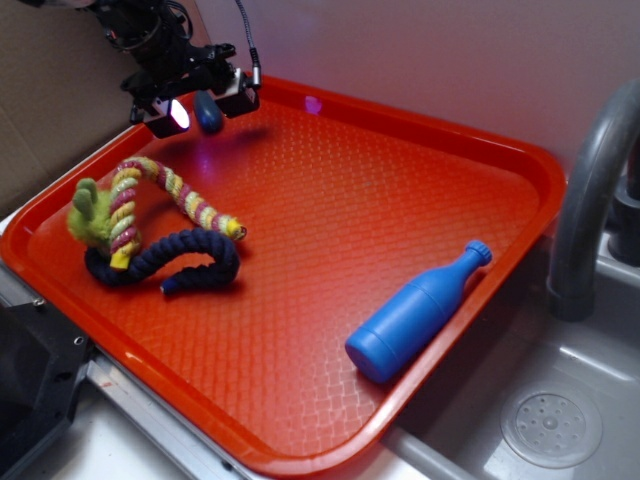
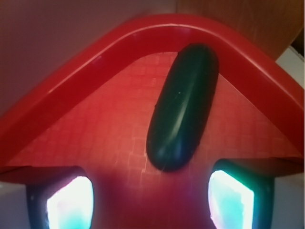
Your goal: Grab the plastic pickle.
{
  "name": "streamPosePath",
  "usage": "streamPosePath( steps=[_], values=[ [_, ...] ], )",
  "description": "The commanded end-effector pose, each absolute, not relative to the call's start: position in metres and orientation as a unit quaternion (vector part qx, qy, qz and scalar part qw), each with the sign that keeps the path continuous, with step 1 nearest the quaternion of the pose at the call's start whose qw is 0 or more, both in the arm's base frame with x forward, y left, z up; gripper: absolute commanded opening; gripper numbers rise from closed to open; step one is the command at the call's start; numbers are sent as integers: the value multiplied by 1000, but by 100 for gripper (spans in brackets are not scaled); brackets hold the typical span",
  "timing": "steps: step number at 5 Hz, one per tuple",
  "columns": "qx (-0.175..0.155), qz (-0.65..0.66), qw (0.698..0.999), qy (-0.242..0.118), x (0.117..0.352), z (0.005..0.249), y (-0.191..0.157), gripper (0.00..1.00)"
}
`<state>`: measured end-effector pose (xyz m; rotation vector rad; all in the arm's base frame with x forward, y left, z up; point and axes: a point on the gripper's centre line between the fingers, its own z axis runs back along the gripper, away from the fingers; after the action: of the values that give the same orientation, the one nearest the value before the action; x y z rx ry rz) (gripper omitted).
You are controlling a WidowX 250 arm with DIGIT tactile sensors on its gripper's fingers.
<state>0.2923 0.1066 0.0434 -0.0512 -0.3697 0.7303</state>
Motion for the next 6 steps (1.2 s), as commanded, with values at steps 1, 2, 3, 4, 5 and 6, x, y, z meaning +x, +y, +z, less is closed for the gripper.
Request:
streamPosePath(
  steps=[1,2,3,4,5,6],
  values=[
    [-9,366,908,-202,288,59,129,100],
    [7,374,906,-198,295,52,131,100],
    [18,383,904,-189,308,43,133,100],
    [41,392,901,-180,319,29,132,100],
    [48,400,900,-166,323,26,134,100],
    [57,405,900,-151,330,16,137,100]
  ],
)
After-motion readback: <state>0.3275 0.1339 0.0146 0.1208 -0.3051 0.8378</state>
